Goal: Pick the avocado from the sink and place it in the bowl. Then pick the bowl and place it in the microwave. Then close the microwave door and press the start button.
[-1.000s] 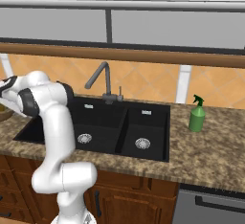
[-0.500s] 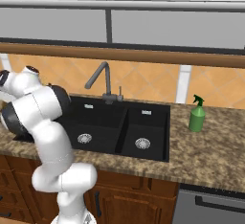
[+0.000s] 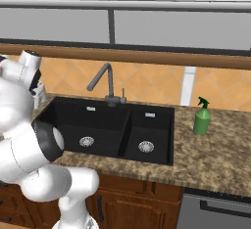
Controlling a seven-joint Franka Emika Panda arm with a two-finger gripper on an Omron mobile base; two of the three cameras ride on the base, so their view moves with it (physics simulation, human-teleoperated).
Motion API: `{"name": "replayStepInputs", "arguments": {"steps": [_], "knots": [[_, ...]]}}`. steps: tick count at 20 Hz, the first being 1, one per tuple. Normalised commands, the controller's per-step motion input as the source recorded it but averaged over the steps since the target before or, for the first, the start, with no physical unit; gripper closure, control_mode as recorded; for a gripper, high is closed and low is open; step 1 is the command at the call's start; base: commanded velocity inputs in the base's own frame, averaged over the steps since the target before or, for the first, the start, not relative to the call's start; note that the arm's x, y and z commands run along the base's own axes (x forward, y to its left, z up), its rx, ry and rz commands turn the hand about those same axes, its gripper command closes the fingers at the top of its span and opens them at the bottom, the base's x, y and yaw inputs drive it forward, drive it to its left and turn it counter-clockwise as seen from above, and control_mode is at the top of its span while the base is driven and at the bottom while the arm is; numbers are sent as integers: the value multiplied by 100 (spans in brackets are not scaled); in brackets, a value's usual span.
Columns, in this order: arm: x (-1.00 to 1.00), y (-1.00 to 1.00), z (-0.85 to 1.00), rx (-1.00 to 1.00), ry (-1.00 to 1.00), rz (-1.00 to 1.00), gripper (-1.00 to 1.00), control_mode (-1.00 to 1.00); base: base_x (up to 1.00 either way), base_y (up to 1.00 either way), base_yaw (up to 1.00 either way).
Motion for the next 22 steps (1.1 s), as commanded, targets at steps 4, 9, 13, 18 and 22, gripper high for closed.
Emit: {"name": "replayStepInputs", "arguments": {"steps": [4, 9, 13, 18, 22], "knots": [[-45, -42, 100, -5, 3, -11, 100, -100, 0, 0, 0], [-73, -60, 82, -1, -2, -12, 100, -100, 0, 0, 0], [-54, -52, 3, 0, -4, -13, 100, -100, 0, 0, 0], [-44, -99, 21, 1, 1, -11, 100, -100, 0, 0, 0], [-26, -100, 10, 1, 11, -11, 100, -100, 0, 0, 0]]}}
